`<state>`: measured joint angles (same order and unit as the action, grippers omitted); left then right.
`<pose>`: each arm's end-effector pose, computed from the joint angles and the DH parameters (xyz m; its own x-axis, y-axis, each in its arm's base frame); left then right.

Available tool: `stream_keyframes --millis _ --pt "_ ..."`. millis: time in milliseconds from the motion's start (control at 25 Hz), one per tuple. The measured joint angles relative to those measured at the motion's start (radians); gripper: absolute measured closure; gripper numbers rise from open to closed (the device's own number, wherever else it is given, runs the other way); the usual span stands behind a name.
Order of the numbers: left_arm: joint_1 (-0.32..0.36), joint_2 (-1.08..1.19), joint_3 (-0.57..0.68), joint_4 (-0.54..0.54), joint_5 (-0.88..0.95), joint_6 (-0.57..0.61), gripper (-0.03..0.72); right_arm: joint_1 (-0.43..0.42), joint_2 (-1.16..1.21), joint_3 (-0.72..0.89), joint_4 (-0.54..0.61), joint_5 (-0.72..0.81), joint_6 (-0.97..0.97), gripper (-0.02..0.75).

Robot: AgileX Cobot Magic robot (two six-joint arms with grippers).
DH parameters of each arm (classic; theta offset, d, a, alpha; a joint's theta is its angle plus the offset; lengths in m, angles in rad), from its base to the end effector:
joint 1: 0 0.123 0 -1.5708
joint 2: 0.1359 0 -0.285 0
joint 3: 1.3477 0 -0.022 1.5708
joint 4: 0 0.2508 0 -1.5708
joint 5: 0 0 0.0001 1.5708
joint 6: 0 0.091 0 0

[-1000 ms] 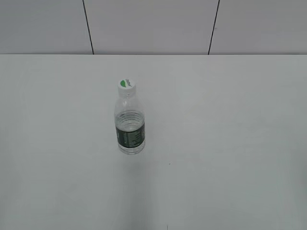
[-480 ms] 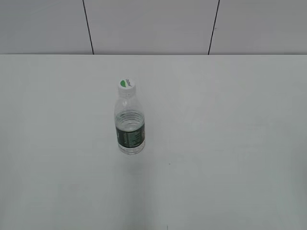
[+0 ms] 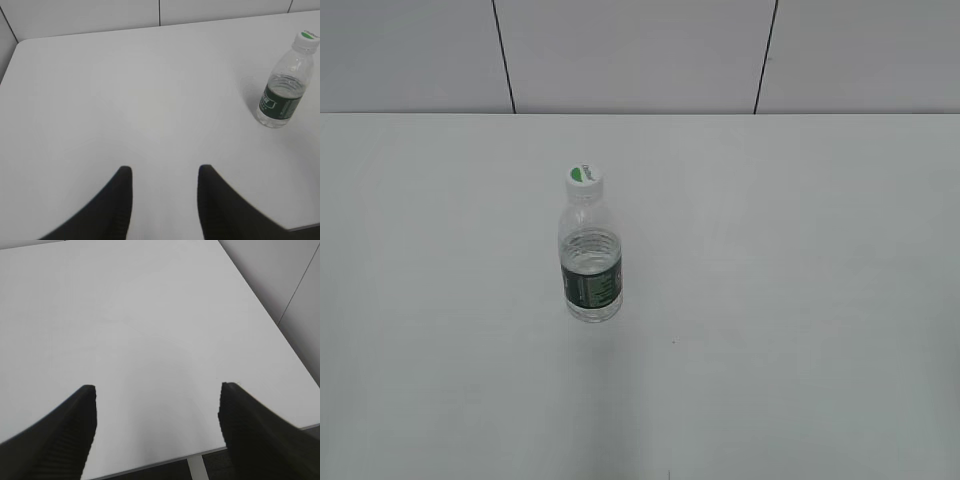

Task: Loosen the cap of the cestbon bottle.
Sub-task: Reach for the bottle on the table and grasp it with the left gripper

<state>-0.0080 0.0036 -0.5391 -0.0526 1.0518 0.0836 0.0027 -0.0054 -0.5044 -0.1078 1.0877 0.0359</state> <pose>-0.0087 -0.0041 0.2889 -0.4120 0.0607 -0.9092 0.0733 0.9968 0.0333 -0.0076 -0.0087 0.2767 -0.4702 -0.0155 -0.8824 0.0747 0.9956 -0.0574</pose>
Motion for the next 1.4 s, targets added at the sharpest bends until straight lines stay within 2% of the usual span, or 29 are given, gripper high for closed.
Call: stream_keyframes --millis 160,400,480,640,840,1000,1200,1400 --pt "0.000 0.000 0.000 0.006 0.000 0.000 0.395 0.000 0.000 0.000 0.000 0.000 0.000 0.154" --pt "0.000 0.000 -0.010 0.009 -0.044 0.000 0.172 0.000 0.000 -0.001 0.000 -0.005 0.000 0.154" --pt "0.000 0.001 -0.014 0.009 -0.121 0.000 0.142 0.000 0.000 -0.009 0.000 -0.021 0.000 0.154" --pt "0.000 0.015 -0.015 0.009 -0.336 0.000 0.125 0.000 0.000 -0.020 -0.001 -0.131 0.000 0.154" --pt "0.000 0.091 0.010 0.010 -0.550 0.000 0.124 0.000 0.000 -0.007 -0.010 -0.402 0.000 0.154" --pt "0.000 0.194 0.057 0.010 -0.681 0.000 0.124 0.000 0.000 0.067 -0.019 -0.616 0.000 0.154" --pt "0.000 0.348 0.081 0.010 -0.853 0.000 0.123 0.000 0.073 0.163 -0.021 -0.769 0.000 0.154" --pt "0.000 0.526 0.083 0.010 -0.993 0.000 0.126 0.000 0.220 0.193 -0.022 -0.879 0.000 0.154"
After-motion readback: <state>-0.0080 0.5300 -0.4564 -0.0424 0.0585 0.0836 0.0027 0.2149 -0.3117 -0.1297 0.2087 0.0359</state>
